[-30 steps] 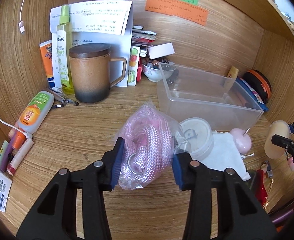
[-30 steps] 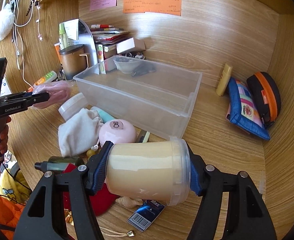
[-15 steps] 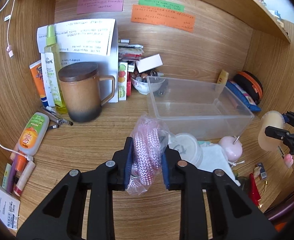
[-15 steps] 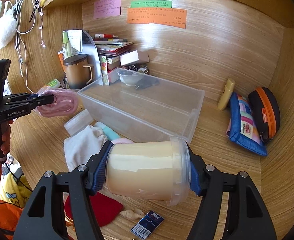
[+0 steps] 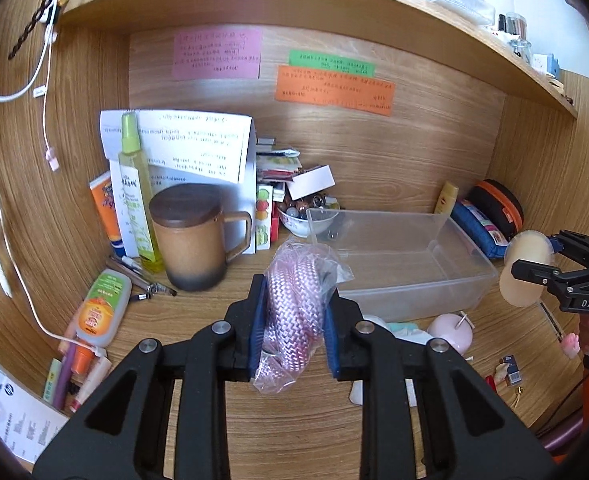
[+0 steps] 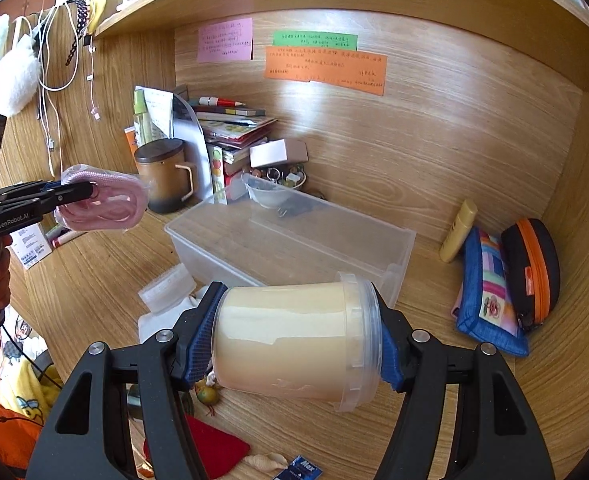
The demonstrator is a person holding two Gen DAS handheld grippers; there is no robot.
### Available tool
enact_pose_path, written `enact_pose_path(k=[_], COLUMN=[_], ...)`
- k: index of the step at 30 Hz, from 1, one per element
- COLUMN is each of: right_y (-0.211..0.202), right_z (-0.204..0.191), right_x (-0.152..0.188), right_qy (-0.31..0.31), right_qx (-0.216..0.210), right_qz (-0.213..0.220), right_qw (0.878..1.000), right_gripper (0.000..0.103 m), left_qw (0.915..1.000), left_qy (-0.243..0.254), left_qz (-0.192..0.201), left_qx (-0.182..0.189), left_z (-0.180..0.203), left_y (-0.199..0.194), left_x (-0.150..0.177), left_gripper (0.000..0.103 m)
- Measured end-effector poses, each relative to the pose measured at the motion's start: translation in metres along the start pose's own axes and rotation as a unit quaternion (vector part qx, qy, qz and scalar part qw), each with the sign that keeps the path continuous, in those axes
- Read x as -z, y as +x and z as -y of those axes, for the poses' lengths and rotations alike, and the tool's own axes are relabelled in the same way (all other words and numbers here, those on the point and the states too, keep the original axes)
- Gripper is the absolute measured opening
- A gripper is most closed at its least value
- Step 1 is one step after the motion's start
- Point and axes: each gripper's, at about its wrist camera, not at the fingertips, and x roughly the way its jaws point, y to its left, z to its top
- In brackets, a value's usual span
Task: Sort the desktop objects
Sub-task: 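Lift the bagged rope with the left tool while the right tool lifts the cream jar, then release the bagged rope into the clear bin with the left tool while the right tool releases the jar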
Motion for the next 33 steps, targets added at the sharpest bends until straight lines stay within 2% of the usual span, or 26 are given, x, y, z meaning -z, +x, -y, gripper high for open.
enact_pose_path(k=[7, 17, 20, 33], right_y=[0.008, 0.033, 0.043, 0.081], right_z=[0.001, 0.017, 0.025, 0.047], right_x=[-0.013, -0.028, -0.033, -0.051], right_qy=[-0.009, 0.004, 0.007, 0.017], right_qx=[-0.002, -0.001, 0.002, 0.006], right_qz=[-0.004, -0.015, -0.019, -0.039], right_qw=[1.0, 1.0, 1.0, 0.999], right_gripper=[0.063, 0.063, 0.063, 0.063], left_qw=[0.9997, 0.9978, 0.9967, 0.9947], left_qy=[0.018, 0.049, 0.054, 0.065], left_qz=[-0.016, -0.017, -0.023, -0.026], left_qx=[0.01, 0.041, 0.056, 0.076], left_z=[0.006, 0.026, 0.031, 0.046], left_y=[0.01, 0.034, 0.046, 0.082], left_x=[-0.016, -0.044, -0.051, -0.073], left_gripper=[0.025, 0.025, 0.025, 0.025])
